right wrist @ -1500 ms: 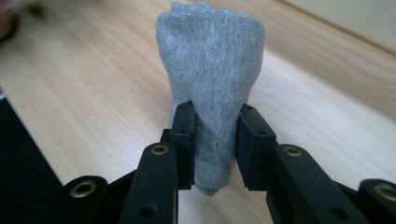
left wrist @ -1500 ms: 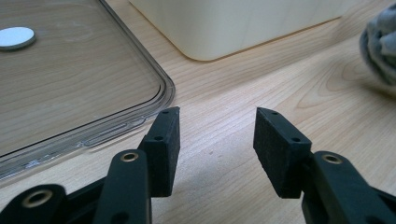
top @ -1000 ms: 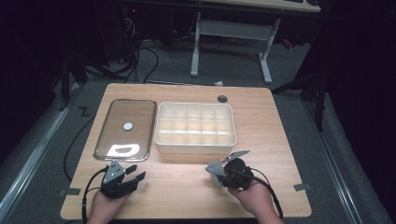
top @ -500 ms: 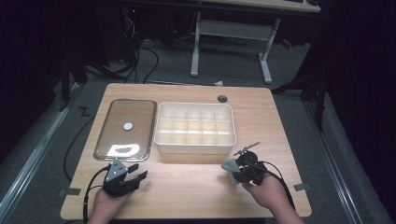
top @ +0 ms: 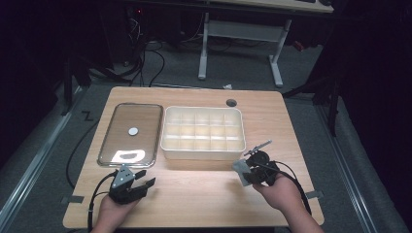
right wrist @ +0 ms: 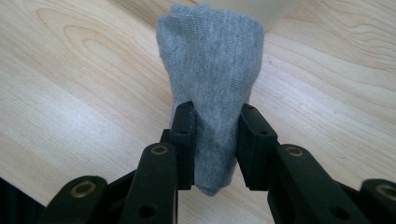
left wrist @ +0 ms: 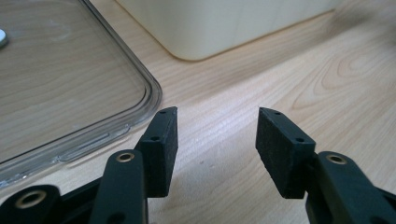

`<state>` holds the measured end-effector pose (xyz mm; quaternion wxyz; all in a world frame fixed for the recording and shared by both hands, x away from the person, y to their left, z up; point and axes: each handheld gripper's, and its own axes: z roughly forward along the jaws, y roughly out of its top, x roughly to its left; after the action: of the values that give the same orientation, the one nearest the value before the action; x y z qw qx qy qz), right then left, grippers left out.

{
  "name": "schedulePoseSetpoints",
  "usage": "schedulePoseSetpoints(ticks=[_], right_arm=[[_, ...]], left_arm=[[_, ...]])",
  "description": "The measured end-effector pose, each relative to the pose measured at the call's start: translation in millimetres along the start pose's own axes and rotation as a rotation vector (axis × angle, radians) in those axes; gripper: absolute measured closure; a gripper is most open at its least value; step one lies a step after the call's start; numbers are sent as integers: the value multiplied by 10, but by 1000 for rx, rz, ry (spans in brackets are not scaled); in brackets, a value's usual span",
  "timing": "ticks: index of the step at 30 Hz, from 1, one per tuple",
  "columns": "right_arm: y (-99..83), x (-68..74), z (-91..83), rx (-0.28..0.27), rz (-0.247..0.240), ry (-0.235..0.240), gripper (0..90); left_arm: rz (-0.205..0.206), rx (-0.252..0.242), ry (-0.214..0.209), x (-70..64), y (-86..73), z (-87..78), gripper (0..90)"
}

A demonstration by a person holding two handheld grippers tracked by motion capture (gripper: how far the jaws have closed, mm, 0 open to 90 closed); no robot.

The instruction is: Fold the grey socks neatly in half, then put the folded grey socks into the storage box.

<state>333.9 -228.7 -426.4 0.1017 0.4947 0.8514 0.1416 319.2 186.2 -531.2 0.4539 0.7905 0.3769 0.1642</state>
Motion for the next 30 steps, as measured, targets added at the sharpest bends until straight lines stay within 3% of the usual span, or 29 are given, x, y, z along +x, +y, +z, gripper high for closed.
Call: schedulePoseSetpoints(ticks=[2,8,15,19,24,30], right_arm=[[12,-3,-2,1,-3,12,711],[35,-18,-42,5,-19,25,711],[128,-83,-243,-19,-15,23,711],[243,-120,-310,-34,-19,26,711],[470,-181,-288,-18,-10,35,711],[667,-198,-296,-5,-8,56,711]], left_arm=[[-16,-14,-6,6,0,-22,491],[-9,-26,0,12,28,-26,483],[7,-18,-13,11,43,-29,473],[1,-12,-11,12,41,-65,464],[18,-13,-1,-2,43,-80,447],[10,-13,10,8,34,-86,437]])
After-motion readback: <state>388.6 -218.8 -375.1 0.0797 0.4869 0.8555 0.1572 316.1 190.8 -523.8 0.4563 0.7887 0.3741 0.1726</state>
